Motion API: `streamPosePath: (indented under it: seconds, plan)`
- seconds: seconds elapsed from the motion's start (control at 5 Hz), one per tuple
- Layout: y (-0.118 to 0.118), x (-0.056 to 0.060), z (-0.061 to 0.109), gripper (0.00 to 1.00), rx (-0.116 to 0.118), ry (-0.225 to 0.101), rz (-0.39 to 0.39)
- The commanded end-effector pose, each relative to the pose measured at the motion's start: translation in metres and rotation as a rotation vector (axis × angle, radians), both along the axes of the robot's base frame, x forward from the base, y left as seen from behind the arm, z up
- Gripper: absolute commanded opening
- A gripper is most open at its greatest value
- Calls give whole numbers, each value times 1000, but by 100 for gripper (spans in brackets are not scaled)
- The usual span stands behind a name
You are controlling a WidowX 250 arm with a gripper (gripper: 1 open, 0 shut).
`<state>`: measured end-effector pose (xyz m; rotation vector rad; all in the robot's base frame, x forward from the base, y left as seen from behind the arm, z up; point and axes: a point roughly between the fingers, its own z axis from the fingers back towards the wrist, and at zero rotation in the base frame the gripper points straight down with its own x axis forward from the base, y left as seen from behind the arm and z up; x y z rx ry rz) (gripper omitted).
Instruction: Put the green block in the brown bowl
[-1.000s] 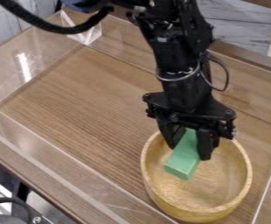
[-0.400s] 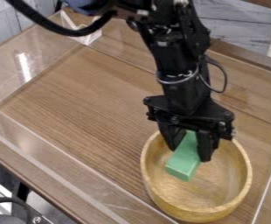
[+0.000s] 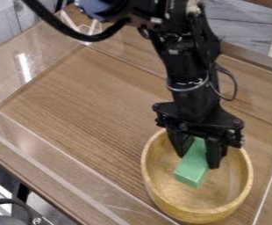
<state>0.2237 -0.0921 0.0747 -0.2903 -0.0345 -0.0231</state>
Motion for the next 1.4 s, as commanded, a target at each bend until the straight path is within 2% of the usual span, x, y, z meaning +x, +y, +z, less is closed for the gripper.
streamPosePath:
  seconds: [0.0, 1.2]
  plan:
    - [-6, 13, 10, 0, -16, -55, -17]
    - [-15, 16, -2, 0, -25, -14, -45]
